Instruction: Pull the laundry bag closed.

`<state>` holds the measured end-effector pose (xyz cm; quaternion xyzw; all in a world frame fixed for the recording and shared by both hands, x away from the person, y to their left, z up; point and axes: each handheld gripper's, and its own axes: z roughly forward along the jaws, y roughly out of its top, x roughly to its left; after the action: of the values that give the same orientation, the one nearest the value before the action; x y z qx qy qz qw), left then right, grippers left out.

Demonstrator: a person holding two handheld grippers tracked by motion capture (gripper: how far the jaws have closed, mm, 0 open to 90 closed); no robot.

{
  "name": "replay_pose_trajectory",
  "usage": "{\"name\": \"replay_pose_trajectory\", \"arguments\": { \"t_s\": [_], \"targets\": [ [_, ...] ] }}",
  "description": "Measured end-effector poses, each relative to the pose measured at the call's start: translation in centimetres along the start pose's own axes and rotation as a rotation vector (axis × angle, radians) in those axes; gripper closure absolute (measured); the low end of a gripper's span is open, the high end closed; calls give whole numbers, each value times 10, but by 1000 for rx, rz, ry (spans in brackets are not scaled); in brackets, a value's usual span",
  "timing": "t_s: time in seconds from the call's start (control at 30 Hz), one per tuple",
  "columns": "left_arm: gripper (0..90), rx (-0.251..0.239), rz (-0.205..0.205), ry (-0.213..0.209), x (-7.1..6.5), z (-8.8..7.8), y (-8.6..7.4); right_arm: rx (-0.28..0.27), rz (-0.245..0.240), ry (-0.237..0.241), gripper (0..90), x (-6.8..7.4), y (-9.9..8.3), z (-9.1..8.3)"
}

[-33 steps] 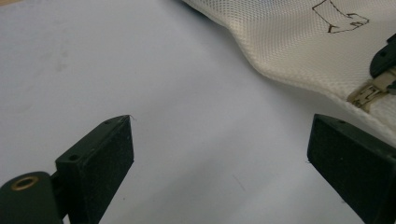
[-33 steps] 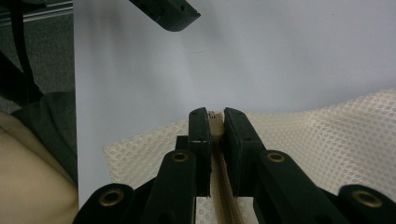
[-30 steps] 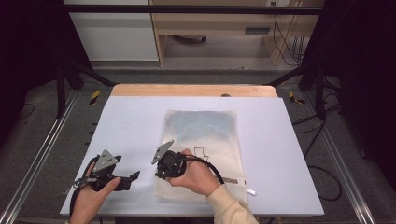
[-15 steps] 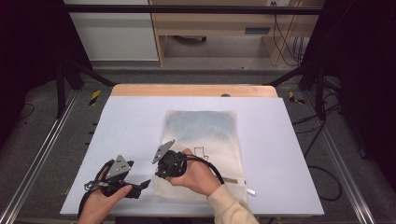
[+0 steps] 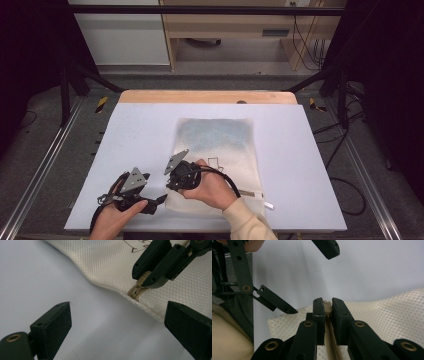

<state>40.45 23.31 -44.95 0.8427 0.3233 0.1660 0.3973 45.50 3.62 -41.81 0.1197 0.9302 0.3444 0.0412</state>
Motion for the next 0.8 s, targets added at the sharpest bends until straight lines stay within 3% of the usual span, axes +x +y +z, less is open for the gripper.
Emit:
{"name": "replay_pose_trajectory", "arguments": {
  "t_s": [0.57,0.8],
  "targets": [
    [69,-14,5,1,-6,5,3,-13,-2,-6,818,0,1,-4],
    [85,-28,-11,-20,-6,4,4,-12,-3,-11,818,0,1,-4]
  ]
}}
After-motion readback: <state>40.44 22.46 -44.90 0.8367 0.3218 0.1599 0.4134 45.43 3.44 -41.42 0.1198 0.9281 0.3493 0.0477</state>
